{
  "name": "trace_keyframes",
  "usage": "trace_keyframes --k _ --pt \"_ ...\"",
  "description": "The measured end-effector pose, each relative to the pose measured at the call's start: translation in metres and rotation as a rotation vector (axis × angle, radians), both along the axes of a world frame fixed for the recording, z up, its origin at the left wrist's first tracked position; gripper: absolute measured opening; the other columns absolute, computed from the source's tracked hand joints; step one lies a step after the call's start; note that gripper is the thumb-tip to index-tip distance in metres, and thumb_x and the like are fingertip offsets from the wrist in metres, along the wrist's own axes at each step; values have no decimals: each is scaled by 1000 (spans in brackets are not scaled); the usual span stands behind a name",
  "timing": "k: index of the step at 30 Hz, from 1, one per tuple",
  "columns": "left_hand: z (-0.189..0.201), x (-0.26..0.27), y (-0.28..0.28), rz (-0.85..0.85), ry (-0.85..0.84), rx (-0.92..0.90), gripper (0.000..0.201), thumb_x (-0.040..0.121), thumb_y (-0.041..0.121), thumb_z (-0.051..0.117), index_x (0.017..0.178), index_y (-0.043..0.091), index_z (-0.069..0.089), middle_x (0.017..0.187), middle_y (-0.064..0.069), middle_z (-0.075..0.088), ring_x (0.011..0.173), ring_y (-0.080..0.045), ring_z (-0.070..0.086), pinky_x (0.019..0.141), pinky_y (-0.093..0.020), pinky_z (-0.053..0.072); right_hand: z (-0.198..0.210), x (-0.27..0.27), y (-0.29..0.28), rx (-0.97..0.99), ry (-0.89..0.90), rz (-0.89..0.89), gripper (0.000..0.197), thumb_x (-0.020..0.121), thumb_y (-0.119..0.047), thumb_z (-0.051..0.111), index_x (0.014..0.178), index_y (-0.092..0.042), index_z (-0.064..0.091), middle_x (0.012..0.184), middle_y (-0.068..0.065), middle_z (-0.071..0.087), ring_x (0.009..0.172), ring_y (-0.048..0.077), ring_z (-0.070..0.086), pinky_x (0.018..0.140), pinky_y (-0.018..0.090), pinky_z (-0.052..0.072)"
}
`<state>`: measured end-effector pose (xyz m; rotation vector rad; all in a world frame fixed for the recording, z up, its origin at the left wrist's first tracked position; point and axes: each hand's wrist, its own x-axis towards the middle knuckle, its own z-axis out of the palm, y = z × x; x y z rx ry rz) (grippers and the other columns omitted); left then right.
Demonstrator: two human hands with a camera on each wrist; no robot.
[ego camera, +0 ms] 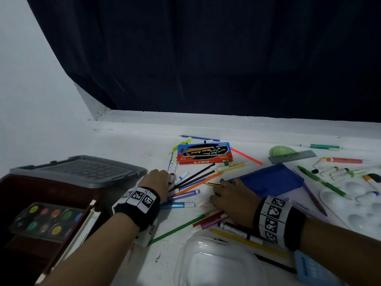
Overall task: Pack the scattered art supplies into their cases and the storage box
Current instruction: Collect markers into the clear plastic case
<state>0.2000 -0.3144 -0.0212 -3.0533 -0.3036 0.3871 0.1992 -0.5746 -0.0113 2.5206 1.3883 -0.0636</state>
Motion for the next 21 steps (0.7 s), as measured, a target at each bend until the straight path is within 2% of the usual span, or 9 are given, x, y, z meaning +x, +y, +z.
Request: trace_keyframes --k 5,7,9,11,13,14,16,19,21 --pt "11 -15 -1 -26 -139 -123 23 84 30 68 103 24 57 112 -3 67 101 -23 63 87 -30 52 8 -5 -14 174 57 -68 33 75 -14 70 105 -21 59 103 -1 60 98 22 56 75 39 43" --pt "21 -24 -4 -12 -229 -209 30 85 16 66 115 21 61 117 -4 67 105 -24 64 89 -31 52 19 -12 -18 354 147 -113 17 91 -17 57 109 -21 56 103 -2 62 95 20 57 80 36 44" --pt "33 -37 -10 -30 -370 -305 41 86 6 61 124 21 62 116 -6 69 103 -24 65 90 -31 53 31 -22 -23 523 250 -183 17 103 -25 40 112 -20 54 101 -2 60 90 17 55 80 35 45" --pt "49 -54 -19 -66 -543 -431 41 88 7 62 123 27 62 106 -1 71 89 -14 66 79 -24 53 44 -37 -27 679 290 -226 20 105 -29 35 115 -24 51 99 -5 57 84 12 53 76 34 47" --pt "67 -76 -28 -111 -673 -551 35 88 13 68 117 33 62 94 11 68 77 -1 62 68 -11 44 53 -50 -35 753 307 -243 21 105 -33 35 120 -29 49 97 -9 55 80 8 53 69 31 47" --pt "77 -89 -34 -119 -709 -635 32 89 16 69 114 34 61 90 15 66 75 1 62 65 -8 42 56 -56 -40 771 329 -253 21 105 -35 36 121 -31 48 95 -10 56 78 8 54 67 29 47" --pt "91 -113 -42 -113 -760 -871 26 88 18 71 107 32 60 83 12 66 75 -5 64 63 -14 47 62 -68 -50 810 377 -264 23 104 -36 38 120 -33 53 94 -10 61 79 8 58 67 27 48" --pt "100 -143 -47 -110 -772 -1118 20 88 20 71 104 23 60 79 -3 66 72 -20 68 66 -30 54 64 -91 -64 819 371 -278 26 102 -31 44 120 -29 63 97 -9 62 86 7 56 75 21 45" --pt "96 -159 -52 -120 -741 -1213 15 88 20 69 100 14 63 78 -8 64 67 -23 69 65 -28 55 60 -106 -72 846 418 -301 22 100 -30 50 115 -28 67 96 -11 64 88 6 57 76 16 43"
